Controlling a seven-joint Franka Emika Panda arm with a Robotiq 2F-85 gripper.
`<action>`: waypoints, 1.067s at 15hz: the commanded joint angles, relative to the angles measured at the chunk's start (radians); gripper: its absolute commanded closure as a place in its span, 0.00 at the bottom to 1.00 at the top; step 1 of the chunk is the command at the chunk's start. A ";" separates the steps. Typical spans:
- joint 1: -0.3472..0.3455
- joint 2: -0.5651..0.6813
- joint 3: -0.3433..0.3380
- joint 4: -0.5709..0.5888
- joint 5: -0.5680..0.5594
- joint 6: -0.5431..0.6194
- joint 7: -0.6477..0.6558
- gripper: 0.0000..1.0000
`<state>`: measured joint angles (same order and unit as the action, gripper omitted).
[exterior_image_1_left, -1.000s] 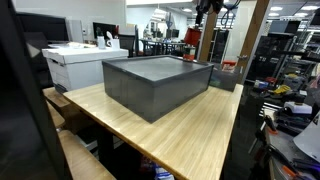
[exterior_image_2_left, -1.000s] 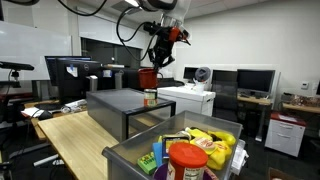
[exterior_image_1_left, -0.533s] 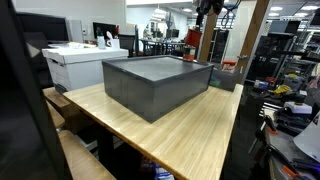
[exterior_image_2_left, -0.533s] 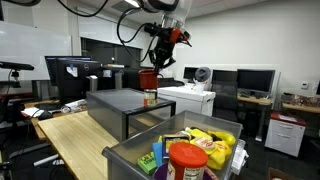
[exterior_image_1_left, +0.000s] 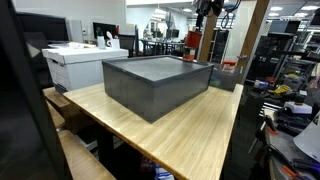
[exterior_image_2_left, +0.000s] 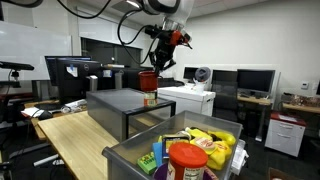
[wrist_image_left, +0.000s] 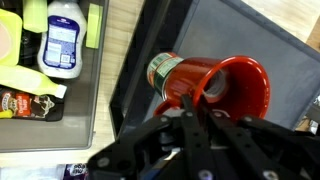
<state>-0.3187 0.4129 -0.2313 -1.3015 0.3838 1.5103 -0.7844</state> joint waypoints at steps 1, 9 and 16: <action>0.001 -0.002 0.002 0.000 -0.008 -0.003 0.011 0.98; 0.003 -0.011 0.002 -0.004 -0.010 -0.002 0.019 0.52; 0.008 -0.050 -0.002 -0.034 -0.014 0.016 0.012 0.09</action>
<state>-0.3202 0.4103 -0.2265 -1.2962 0.3838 1.5102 -0.7843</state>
